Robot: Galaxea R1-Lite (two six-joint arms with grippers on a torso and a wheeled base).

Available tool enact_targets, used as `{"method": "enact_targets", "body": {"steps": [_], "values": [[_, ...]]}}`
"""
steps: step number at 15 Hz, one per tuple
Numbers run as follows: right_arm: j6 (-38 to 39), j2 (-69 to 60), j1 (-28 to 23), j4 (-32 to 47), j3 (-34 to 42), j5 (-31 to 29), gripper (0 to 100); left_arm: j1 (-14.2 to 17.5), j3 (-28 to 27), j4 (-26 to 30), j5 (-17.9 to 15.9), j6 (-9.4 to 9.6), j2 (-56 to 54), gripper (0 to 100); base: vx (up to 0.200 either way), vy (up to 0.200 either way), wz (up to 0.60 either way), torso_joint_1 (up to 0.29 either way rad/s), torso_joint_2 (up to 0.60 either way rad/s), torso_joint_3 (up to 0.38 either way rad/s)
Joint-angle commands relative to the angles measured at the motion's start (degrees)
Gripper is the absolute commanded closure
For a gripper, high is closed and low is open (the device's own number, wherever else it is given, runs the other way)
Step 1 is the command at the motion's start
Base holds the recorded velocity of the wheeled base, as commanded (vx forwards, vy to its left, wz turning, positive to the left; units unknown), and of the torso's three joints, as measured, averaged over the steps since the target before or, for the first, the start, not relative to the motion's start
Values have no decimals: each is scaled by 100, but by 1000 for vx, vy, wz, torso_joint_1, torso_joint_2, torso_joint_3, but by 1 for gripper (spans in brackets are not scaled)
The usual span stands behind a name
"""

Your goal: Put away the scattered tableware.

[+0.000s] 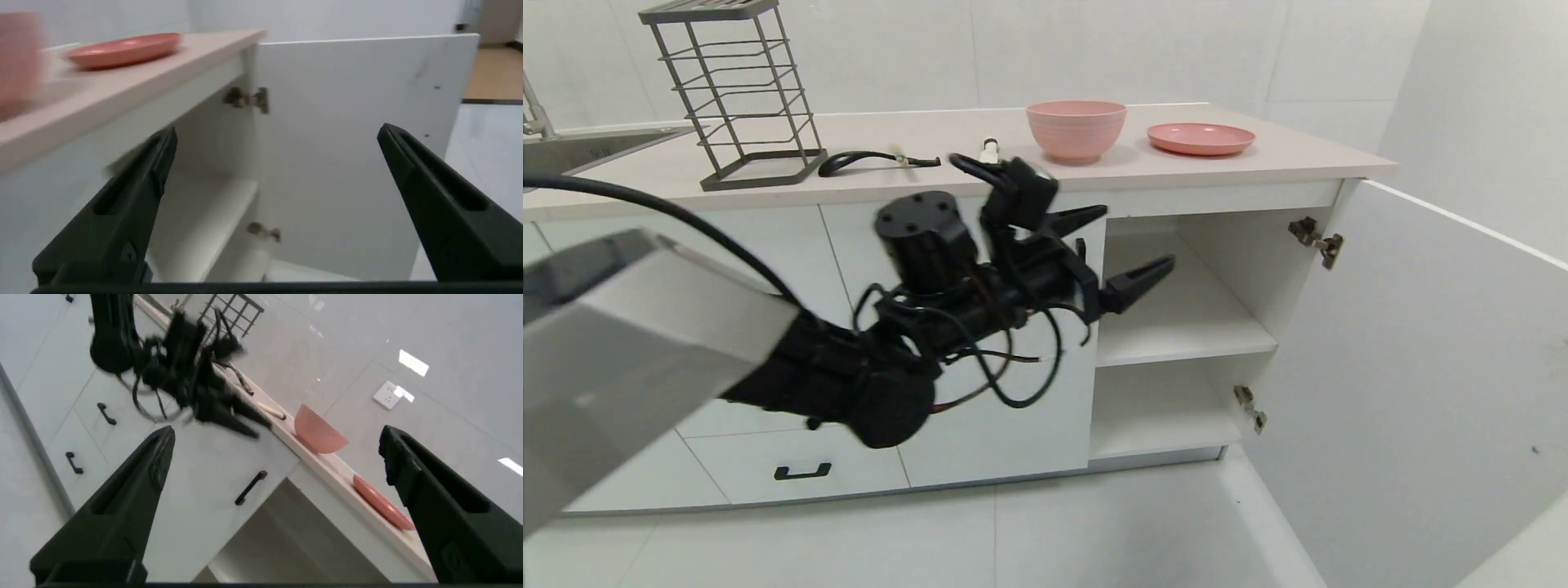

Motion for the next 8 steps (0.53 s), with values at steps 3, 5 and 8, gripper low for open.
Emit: {"method": "enact_targets", "body": {"steps": [3,5,8], "values": [[-1,-539,94,355,169,-2,0,1429,2978,-659,-60,-25,-3075,0,0,0,0,0,0,0],[-1,-926,103,768,169,-11,0,1675,3813,-676,10,-16,-3734,0,0,0,0,0,0,0],[-1,-2148,94,2043,160,-46,0,2493,4674,-703,142,-16,-4903,0,0,0,0,0,0,0]]}}
